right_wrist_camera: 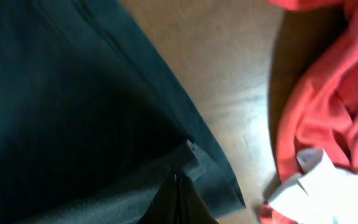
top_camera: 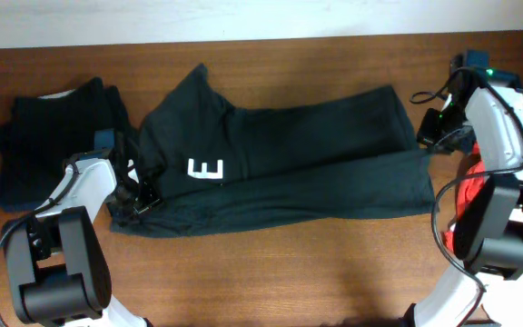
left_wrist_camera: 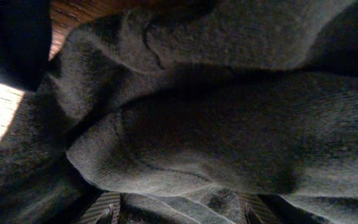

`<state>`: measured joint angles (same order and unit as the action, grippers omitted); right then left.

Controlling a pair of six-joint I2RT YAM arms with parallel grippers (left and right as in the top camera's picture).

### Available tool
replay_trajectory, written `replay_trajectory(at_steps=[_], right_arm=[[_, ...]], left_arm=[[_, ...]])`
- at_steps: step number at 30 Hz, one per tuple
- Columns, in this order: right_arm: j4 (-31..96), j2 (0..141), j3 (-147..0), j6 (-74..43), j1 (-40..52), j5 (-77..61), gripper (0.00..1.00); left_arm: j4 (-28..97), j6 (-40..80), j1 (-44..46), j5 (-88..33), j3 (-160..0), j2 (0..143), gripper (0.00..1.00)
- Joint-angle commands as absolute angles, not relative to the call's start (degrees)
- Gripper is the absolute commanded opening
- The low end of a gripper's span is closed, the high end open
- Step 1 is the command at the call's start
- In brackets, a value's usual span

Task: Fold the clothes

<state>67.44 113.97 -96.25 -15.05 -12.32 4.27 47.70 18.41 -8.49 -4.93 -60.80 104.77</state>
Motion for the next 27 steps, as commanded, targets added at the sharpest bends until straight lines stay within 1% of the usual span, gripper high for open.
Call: replay_trajectory(at_steps=[1, 2, 3, 4, 5, 6, 7, 8, 9, 10, 11, 12, 13, 14, 15, 16, 17, 18, 20, 22, 25, 26, 27], right_arm=[[64.88, 115.94, -95.98, -15.29, -10.94, 4.97, 0.22], [63.55, 116.11, -95.98, -15.27, -10.94, 5.26, 0.5], [63.35, 116.11, -96.01, -15.29, -11.09, 6.55, 0.62], [63.66, 116.11, -96.01, -15.29, -11.44, 6.83, 0.63], [64.77, 116.11, -95.94, -15.29, -12.05, 6.76, 0.63], [66.3, 116.11, -95.44, -15.31, -12.8, 6.72, 0.6], [66.76, 116.11, -94.26, -15.31, -13.13, 6.55, 0.52], [66.59, 116.11, -92.58, -15.29, -13.34, 6.24, 0.45], [64.84, 116.16, -88.95, -15.2, -13.45, 5.76, 0.44], [62.65, 116.16, -86.04, -12.73, -13.5, 3.55, 0.44], [57.78, 116.16, -80.79, -8.71, -13.47, -0.93, 0.44], [54.24, 116.16, -76.38, -7.73, -13.47, -2.35, 0.43], [52.95, 116.16, -74.13, -7.73, -13.58, -2.37, 0.43], [52.77, 116.16, -72.64, -7.75, -13.65, -1.65, 0.38], [55.35, 116.16, -71.77, -9.5, -13.63, 0.58, 0.27], [58.52, 116.16, -71.77, -12.47, -13.65, 2.94, 0.19], [61.78, 116.16, -71.77, -15.51, -13.63, 4.97, 0.13], [64.9, 116.14, -71.77, -17.17, -13.65, 7.25, 0.1], [68.47, 116.09, -71.77, -18.98, -13.65, 10.2, 0.09], [70.57, 115.37, -71.79, -19.16, -13.63, 9.19, 0.09], [71.85, 109.43, -75.59, -19.16, -13.63, 8.34, 0.1], [72.44, 107.28, -78.0, -19.16, -13.63, 8.19, 0.12], [73.38, 104.88, -81.28, -18.94, -13.63, 8.12, 0.25]], left_arm=[[45.87, 17.28, -9.91, -0.23, -58.28, 108.95, 0.61], [45.87, 17.28, -9.91, -0.23, -58.28, 108.95, 0.61], [45.89, 17.28, -9.91, -0.23, -58.28, 108.95, 0.61], [45.89, 17.28, -9.91, -0.23, -58.28, 108.95, 0.61], [45.89, 17.28, -9.91, -0.23, -58.28, 108.95, 0.61], [45.89, 17.28, -9.91, -0.23, -58.28, 108.95, 0.62], [45.89, 17.28, -9.91, -0.23, -58.28, 108.95, 0.62], [45.89, 17.28, -9.91, -0.23, -58.28, 108.95, 0.61], [45.89, 17.28, -9.91, -0.23, -58.28, 108.95, 0.62], [45.89, 17.28, -9.91, -0.23, -58.28, 108.95, 0.62], [45.91, 17.28, -9.91, -0.23, -58.28, 108.95, 0.62], [46.33, 17.26, -9.91, -0.23, -58.28, 108.95, 0.65], [47.05, 17.26, -9.91, -0.21, -58.28, 108.95, 0.65], [47.99, 17.26, -9.91, -0.21, -58.28, 108.95, 0.65], [49.3, 17.23, -9.91, -0.01, -58.28, 108.95, 0.65], [51.66, 17.28, -9.91, 1.26, -58.28, 108.95, 0.65], [54.11, 17.3, -9.93, 2.42, -58.22, 108.95, 0.65], [57.25, 17.32, -9.93, 3.36, -58.17, 108.95, 0.65], [61.45, 17.32, -9.93, 3.33, -58.17, 108.95, 0.66], [63.07, 17.32, -9.91, 3.25, -58.17, 108.79, 0.65], [64.2, 17.26, -8.93, 2.61, -62.94, 102.85, 0.65], [64.14, 17.21, -8.32, 1.74, -64.95, 100.71, 0.65], [63.26, 15.9, -6.72, 0.1, -69.17, 96.86, 0.66]])
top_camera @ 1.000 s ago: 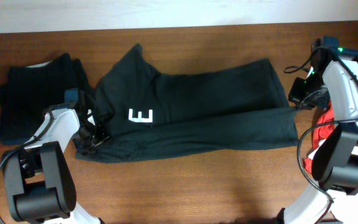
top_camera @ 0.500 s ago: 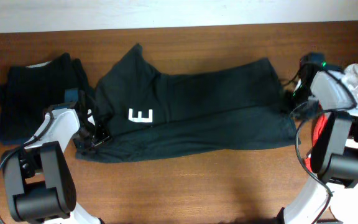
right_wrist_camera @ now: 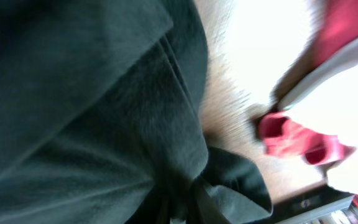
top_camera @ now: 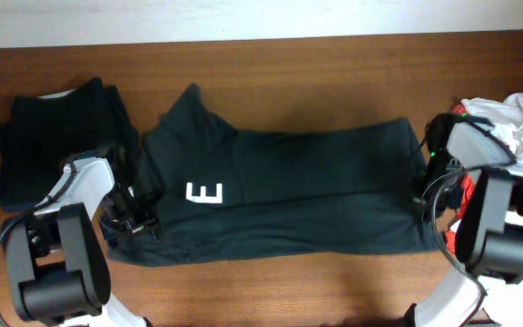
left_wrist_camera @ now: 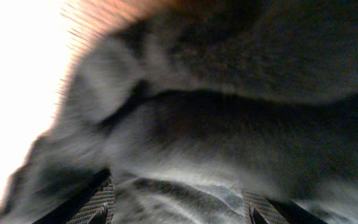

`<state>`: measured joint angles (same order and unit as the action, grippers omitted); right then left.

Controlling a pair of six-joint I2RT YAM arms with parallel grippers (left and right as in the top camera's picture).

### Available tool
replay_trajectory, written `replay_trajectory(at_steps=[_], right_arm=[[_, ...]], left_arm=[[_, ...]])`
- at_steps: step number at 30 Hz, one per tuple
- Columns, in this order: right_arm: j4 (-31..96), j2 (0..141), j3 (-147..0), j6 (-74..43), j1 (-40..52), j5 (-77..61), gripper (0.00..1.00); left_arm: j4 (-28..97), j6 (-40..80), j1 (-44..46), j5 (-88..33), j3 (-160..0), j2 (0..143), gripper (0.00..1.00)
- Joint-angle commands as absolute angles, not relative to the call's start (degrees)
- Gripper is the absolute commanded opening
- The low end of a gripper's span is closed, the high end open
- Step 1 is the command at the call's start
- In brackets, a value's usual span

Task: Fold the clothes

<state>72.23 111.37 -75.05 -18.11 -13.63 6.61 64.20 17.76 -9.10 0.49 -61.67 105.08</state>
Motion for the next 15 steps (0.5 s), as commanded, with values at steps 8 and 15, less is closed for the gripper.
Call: replay_trajectory(at_steps=[8, 15], right_arm=[[75.66, 100.97, -86.8, -16.34, -13.52, 4.89, 0.61], [75.9, 100.97, -86.8, -16.36, -13.52, 3.2, 0.61]], left_arm=[[30.41, 6.5, -0.36, -2.2, -75.92, 100.79, 0.79], [8.23, 3.57, -0.14, -4.97, -77.76, 117.95, 0.79]])
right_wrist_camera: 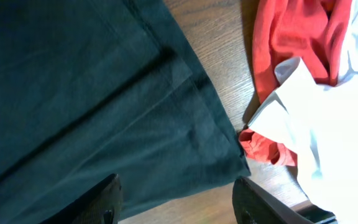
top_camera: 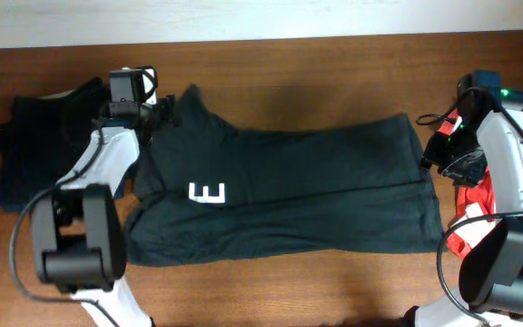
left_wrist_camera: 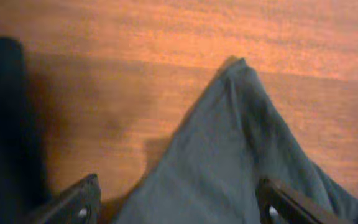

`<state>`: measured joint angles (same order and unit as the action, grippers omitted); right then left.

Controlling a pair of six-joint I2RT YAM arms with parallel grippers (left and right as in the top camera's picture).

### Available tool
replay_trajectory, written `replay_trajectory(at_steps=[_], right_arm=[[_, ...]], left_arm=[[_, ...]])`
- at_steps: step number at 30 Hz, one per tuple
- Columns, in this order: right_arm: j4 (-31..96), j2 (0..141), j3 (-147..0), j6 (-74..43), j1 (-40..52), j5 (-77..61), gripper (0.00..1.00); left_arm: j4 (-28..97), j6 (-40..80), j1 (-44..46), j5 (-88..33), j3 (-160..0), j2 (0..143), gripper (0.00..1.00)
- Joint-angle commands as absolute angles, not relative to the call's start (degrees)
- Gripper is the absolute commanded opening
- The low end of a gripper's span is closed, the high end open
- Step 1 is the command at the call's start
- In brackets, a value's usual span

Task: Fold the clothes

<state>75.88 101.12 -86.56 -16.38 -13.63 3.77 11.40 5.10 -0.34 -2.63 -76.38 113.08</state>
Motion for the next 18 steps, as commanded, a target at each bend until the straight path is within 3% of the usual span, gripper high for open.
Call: replay_trajectory(at_steps=[1, 3, 4, 6, 8, 14, 18], right_arm=[[75.92, 100.97, -86.8, -16.34, -13.52, 3.2, 0.61], [75.9, 100.97, -86.8, -16.36, -13.52, 3.2, 0.61], [75.85, 100.97, -86.8, -16.36, -13.52, 3.2, 0.61], [74.74, 100.97, -86.8, -16.36, -13.52, 3.2, 0.61], [71.55, 101.01, -86.8, -16.32, -13.52, 3.22, 0.63], [47.31, 108.95, -86.8, -9.63, -13.52, -1.61, 0.65], [32.05, 119.0, -86.8, -9.65, -13.52, -6.22, 0.65]], left_arm=[[6.68, 3.57, -0.14, -4.99, -77.76, 120.22, 0.79], [5.52, 3.6, -0.14, -4.99, -77.78, 123.66, 0.73], [5.78, 3.6, -0.14, -4.99, -77.78, 124.62, 0.6], [6.5, 3.6, -0.16, -4.97, -77.78, 125.36, 0.21], [6.85, 3.84, -0.16, -6.15, -78.35, 124.75, 0.01], [27.86, 7.73, -0.21, -8.16, -79.29, 112.97, 0.01], [33.65, 7.73, -0.21, -8.16, -79.26, 112.16, 0.0]])
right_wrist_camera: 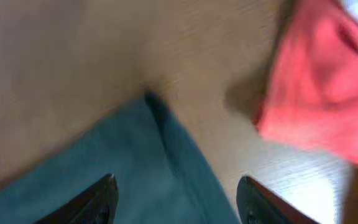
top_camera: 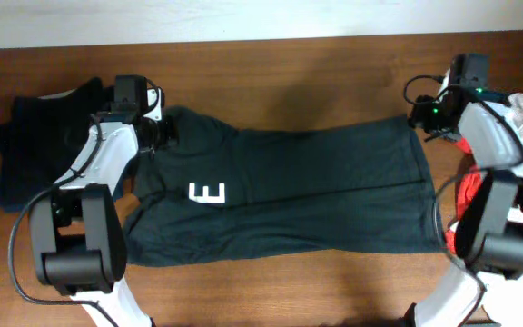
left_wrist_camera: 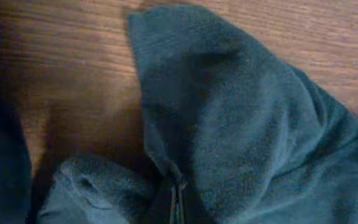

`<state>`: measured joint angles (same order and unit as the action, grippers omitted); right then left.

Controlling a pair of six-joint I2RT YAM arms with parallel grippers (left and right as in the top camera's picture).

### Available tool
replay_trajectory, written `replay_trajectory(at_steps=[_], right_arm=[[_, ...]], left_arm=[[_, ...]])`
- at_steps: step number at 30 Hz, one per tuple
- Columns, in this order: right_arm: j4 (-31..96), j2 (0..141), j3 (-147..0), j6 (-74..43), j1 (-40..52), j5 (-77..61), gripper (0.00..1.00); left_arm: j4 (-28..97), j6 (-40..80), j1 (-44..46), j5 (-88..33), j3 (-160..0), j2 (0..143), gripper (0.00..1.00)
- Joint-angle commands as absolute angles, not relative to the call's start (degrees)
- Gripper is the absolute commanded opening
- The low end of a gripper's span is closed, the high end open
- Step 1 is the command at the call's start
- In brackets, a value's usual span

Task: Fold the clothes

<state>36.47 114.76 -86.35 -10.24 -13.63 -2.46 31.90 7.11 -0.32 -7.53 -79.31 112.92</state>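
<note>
A dark green T-shirt (top_camera: 289, 182) with a white E (top_camera: 204, 193) lies lengthwise across the brown table (top_camera: 289, 68), doubled along its length. My left gripper (top_camera: 159, 133) is at the shirt's far left corner. In the left wrist view the left gripper (left_wrist_camera: 176, 202) is shut on a bunched fold of the sleeve (left_wrist_camera: 247, 112). My right gripper (top_camera: 422, 116) hovers at the shirt's far right corner. In the right wrist view the right gripper (right_wrist_camera: 176, 190) is open, the hem corner (right_wrist_camera: 160, 124) showing between its fingers.
A stack of folded black clothes (top_camera: 48, 136) lies at the left edge, just beside the left arm. A heap of red and white clothes (top_camera: 516, 127) sits at the right edge, its red cloth (right_wrist_camera: 322, 93) close to the right gripper.
My left gripper, then open above the sleeve's pointed tip, is now shut on that sleeve, whose tip lies flatter. My right gripper has moved from the shirt's right edge to its far right corner, still open.
First my left gripper was at the shirt's near left corner and my right gripper shut on the right hem. Then both ends lay nearer the front edge. Later both grippers stood open, left over the far sleeve. Now the shirt lies straighter and my left gripper holds the sleeve.
</note>
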Motion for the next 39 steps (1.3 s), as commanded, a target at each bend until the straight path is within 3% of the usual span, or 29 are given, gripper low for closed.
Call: replay_trajectory(at_steps=[1, 5, 7, 9, 11, 12, 13, 18, 23, 28, 33, 39], right_arm=[[29.43, 120.57, -86.8, -9.65, -13.52, -7.53, 0.65], [22.79, 125.29, -86.8, -9.87, -13.3, -9.52, 0.64], [22.41, 126.87, -86.8, -9.87, -12.78, -9.91, 0.56], [21.23, 127.28, -86.8, -9.87, -12.25, -9.82, 0.54], [19.77, 127.31, -86.8, -9.89, -12.08, -8.32, 0.37], [20.1, 127.28, -86.8, -9.89, -12.01, -7.88, 0.12], [20.91, 127.28, -86.8, -9.87, -12.01, -6.98, 0.04], [34.37, 123.39, -90.41, -9.89, -13.89, -6.63, 0.04], [59.88, 114.04, -102.8, -9.87, -16.58, -6.66, 0.04], [85.25, 109.43, -103.88, -9.87, -19.86, -0.62, 0.04], [92.62, 109.43, -102.02, -9.85, -24.1, -0.27, 0.04], [91.81, 109.43, -93.73, -9.85, -24.08, 1.3, 0.04]], left_arm=[[34.48, 8.29, -0.14, -8.16, -79.26, 112.16, 0.01], [35.66, 9.39, -0.14, -8.16, -79.26, 112.16, 0.01], [35.68, 9.41, -0.14, -8.16, -79.26, 112.16, 0.01], [35.7, 9.39, -0.14, -8.16, -79.26, 112.16, 0.01], [36.56, 9.39, -0.14, -8.16, -79.26, 112.16, 0.0], [36.99, 9.39, -0.14, -8.16, -79.26, 112.16, 0.01], [37.21, 9.39, -0.14, -8.16, -79.26, 112.16, 0.01], [41.3, 9.39, -0.45, -8.19, -79.29, 111.35, 0.01], [47.16, 9.39, -1.45, -8.21, -79.31, 103.57, 0.0], [63.48, 9.41, -2.63, -8.16, -79.29, 97.95, 0.0], [75.31, 9.78, -8.14, -8.19, -79.26, 96.86, 0.0], [82.02, 7.42, -10.02, -8.12, -74.89, 96.62, 0.0]])
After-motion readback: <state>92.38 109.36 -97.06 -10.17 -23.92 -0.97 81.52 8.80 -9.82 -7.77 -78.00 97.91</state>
